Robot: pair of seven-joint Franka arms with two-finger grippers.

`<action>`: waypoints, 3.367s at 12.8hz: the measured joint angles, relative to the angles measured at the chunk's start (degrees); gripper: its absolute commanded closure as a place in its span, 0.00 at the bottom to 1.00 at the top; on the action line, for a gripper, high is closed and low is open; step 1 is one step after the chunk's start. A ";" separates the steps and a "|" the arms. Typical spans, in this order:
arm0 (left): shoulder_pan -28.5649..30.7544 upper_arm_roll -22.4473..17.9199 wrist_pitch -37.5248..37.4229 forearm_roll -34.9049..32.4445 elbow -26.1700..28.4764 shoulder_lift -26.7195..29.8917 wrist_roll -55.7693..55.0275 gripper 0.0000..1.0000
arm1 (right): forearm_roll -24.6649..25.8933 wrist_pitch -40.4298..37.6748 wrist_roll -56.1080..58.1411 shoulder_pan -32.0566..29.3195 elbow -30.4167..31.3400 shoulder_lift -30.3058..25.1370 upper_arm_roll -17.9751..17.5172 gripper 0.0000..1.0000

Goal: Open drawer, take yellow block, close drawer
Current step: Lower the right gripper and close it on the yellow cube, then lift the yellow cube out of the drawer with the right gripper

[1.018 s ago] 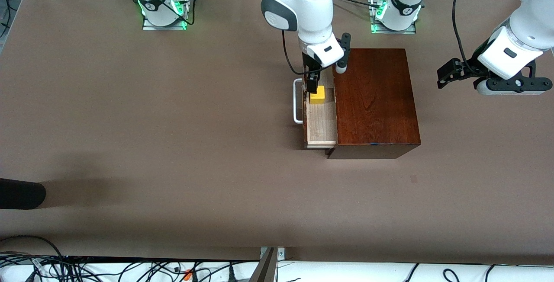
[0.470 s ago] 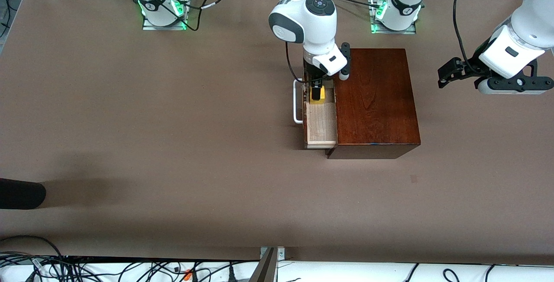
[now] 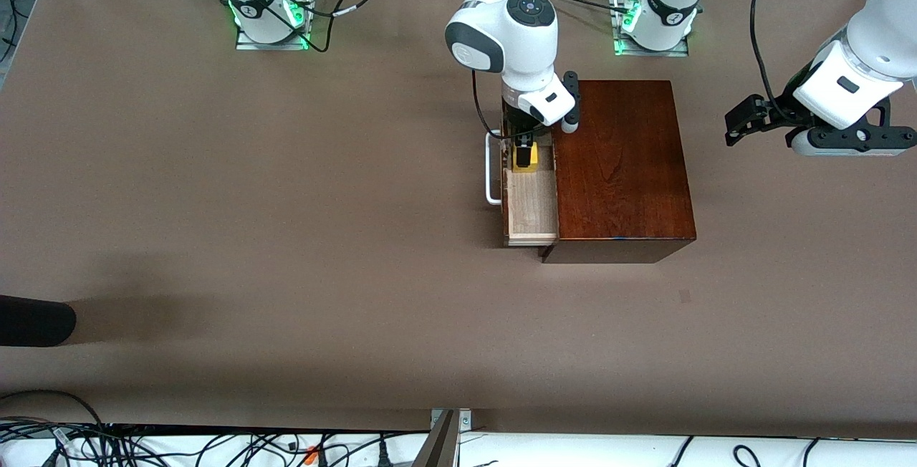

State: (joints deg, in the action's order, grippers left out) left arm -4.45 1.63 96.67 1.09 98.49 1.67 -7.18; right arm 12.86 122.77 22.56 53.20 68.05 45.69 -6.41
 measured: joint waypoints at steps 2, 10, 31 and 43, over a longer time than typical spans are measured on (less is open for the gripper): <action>0.00 0.01 -0.04 0.00 0.00 -0.01 0.00 0.00 | 0.01 0.00 0.03 0.00 0.00 0.02 0.09 0.10; 0.00 0.02 -0.09 0.00 -0.01 -0.05 0.00 0.00 | 0.02 0.79 0.12 0.06 -0.06 1.04 0.37 0.61; 0.00 0.11 -0.20 0.00 -0.11 -0.16 0.00 0.00 | -13.78 -23.62 1.85 -23.19 -8.54 -11.91 1.84 0.87; -9.02 5.61 -6.98 4.08 -5.77 -7.75 13.43 0.00 | -16.99 -7.30 -4.08 -30.39 31.34 -23.35 19.28 0.83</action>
State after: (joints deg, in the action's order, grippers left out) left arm -13.47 7.24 89.69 5.16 92.72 -6.07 6.25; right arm -4.14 115.47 18.48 22.81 99.39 22.34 12.87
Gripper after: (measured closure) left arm 0.000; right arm 0.449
